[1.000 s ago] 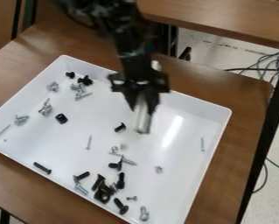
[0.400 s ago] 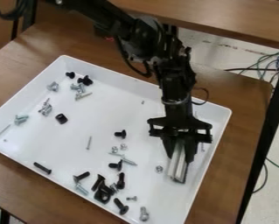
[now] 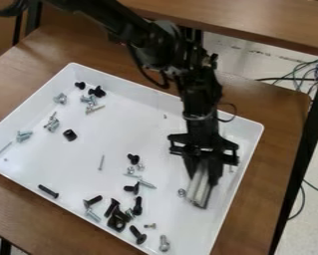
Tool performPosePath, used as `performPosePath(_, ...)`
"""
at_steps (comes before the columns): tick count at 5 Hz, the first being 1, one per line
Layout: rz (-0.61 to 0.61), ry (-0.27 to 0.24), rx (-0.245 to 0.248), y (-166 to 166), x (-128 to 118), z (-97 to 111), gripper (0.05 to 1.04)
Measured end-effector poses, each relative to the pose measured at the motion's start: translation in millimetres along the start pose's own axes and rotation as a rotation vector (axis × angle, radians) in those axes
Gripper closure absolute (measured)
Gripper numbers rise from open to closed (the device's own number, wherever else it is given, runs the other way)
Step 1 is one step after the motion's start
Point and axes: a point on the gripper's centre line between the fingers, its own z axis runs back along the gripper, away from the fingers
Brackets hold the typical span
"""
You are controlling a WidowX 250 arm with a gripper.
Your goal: Sweep into pile
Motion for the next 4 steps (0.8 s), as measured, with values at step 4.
performPosePath(4,0.113,0.017,0.201,186.2,-5.1,31.6,0.728)
